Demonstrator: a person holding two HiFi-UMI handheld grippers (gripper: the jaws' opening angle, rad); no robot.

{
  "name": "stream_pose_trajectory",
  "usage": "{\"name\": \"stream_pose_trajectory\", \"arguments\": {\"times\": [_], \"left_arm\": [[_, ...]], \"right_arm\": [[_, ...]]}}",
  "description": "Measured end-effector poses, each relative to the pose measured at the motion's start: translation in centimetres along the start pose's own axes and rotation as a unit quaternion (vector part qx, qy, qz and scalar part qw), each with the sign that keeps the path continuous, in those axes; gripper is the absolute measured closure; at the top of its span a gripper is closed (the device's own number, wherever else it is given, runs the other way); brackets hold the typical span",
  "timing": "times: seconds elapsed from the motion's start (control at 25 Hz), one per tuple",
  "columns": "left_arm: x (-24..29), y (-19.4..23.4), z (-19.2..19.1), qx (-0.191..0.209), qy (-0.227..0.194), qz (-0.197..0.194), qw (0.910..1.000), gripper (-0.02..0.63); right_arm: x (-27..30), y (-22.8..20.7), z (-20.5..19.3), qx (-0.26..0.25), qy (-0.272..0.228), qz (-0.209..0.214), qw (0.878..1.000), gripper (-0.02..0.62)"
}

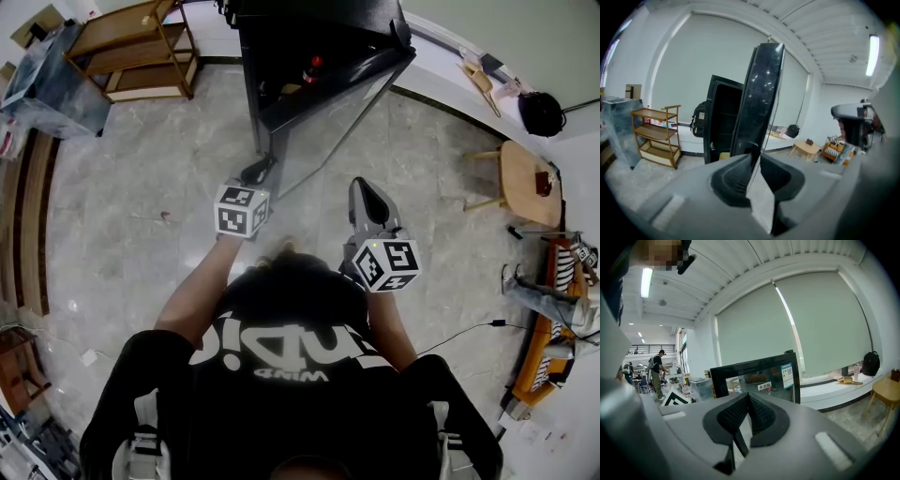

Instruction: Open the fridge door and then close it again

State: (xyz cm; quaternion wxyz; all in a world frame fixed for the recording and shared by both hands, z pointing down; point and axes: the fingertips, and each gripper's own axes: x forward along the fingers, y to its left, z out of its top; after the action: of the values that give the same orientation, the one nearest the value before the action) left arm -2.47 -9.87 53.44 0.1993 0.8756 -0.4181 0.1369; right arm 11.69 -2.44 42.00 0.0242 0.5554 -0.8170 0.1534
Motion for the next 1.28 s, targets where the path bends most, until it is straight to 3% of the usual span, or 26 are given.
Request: {"name": "stream_pose_trajectory", "arguments": {"times": [0.92,1.28], "left_arm": [[-0.9,-5.3,-1.5,-0.002,0.0,-0.023,0.9997,0.554],[-0.8,-5.9,-1.6,0.0,0.005,-0.014,0.9999,0.554]], "right_arm": [[-0.6,-0.8,0.0,0.001,-0.001,0.017,1.0,0.597],[-0.9,-1.7,0.0,0.005,0.0,0.019,1.0,0.597]]}}
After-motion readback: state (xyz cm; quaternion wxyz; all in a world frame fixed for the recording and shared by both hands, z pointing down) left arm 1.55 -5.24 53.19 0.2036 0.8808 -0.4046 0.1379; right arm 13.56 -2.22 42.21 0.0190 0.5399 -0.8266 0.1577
